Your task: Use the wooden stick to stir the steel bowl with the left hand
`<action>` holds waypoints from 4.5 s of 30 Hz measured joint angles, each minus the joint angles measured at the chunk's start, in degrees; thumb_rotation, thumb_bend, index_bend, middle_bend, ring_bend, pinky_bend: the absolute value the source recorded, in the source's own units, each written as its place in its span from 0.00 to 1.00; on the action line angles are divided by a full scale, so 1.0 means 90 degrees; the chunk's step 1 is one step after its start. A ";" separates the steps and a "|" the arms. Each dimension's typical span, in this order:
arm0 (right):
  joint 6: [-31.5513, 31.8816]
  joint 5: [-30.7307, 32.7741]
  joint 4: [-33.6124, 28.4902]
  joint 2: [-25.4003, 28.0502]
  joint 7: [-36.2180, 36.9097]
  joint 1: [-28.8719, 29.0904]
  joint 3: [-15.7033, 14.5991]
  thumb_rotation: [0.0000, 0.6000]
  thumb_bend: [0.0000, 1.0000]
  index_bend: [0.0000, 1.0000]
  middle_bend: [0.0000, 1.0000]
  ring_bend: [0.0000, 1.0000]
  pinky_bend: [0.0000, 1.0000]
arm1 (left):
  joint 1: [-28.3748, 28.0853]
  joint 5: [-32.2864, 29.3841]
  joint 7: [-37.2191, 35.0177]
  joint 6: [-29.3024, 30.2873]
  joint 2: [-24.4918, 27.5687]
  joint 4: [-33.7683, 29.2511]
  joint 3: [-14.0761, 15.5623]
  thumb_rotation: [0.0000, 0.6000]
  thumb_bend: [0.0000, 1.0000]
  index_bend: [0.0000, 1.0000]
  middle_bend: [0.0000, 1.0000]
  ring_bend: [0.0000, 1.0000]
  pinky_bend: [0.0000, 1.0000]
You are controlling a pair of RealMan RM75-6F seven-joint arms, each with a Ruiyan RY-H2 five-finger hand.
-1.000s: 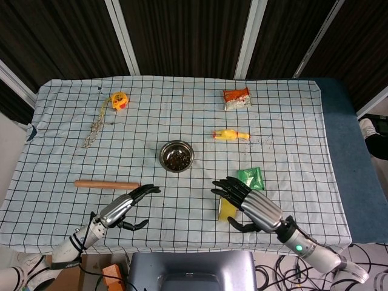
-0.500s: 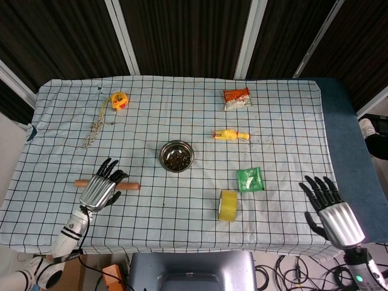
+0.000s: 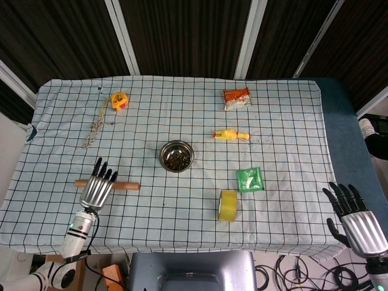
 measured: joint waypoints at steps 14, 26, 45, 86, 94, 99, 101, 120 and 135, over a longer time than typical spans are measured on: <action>-0.0141 0.0170 0.0003 0.0095 0.0218 -0.0155 0.0176 1.00 0.43 0.00 0.00 0.00 0.00 | -0.0018 -0.0052 0.0128 -0.0127 -0.0248 0.0178 -0.0046 1.00 0.33 0.36 0.36 0.19 0.05; -0.0414 0.0225 -0.0139 0.0269 0.0283 -0.0177 0.0205 1.00 0.43 0.00 0.00 0.00 0.00 | -0.0079 0.0123 -0.0067 -0.0170 -0.0476 0.0663 0.0001 1.00 0.33 0.46 0.47 0.27 0.09; -0.0687 0.0188 -0.0200 0.0346 0.0293 -0.0173 0.0221 1.00 0.43 0.00 0.00 0.00 0.00 | -0.0156 0.0838 -0.2470 0.1107 -0.0726 0.1550 -0.0149 1.00 0.39 0.64 0.64 0.38 0.16; -0.0733 0.0072 -0.0242 0.0321 0.0201 -0.0225 0.0247 1.00 0.43 0.00 0.00 0.00 0.00 | 0.0887 0.0256 -1.2186 0.1579 -0.1580 0.2417 -0.0962 1.00 0.65 0.64 0.60 0.26 0.13; -0.0711 0.0081 -0.0241 0.0331 0.0223 -0.0247 0.0267 1.00 0.43 0.00 0.00 0.00 0.00 | 0.1040 0.0387 -1.2771 0.1636 -0.1705 0.2869 -0.0778 1.00 0.67 0.61 0.57 0.23 0.12; -0.0711 0.0074 -0.0246 0.0327 0.0203 -0.0256 0.0269 1.00 0.43 0.00 0.00 0.00 0.00 | 0.1107 0.0496 -1.2889 0.1803 -0.1771 0.3112 -0.0680 1.00 0.60 0.47 0.51 0.21 0.12; -0.0704 0.0076 -0.0248 0.0329 0.0205 -0.0261 0.0274 1.00 0.43 0.00 0.00 0.00 0.00 | 0.1119 0.0553 -1.2946 0.1849 -0.1789 0.3177 -0.0633 1.00 0.54 0.38 0.47 0.19 0.13; -0.0707 0.0076 -0.0247 0.0322 0.0201 -0.0284 0.0287 1.00 0.43 0.00 0.00 0.00 0.00 | 0.1124 0.0694 -1.4157 0.1294 -0.0734 0.1438 -0.0419 1.00 0.37 0.23 0.33 0.13 0.21; -0.0683 0.0053 -0.0255 0.0360 0.0275 -0.0302 0.0281 1.00 0.43 0.00 0.00 0.00 0.00 | 0.0888 0.0624 -1.5118 -0.0134 0.1121 -0.1369 -0.0263 1.00 0.31 0.32 0.37 0.12 0.30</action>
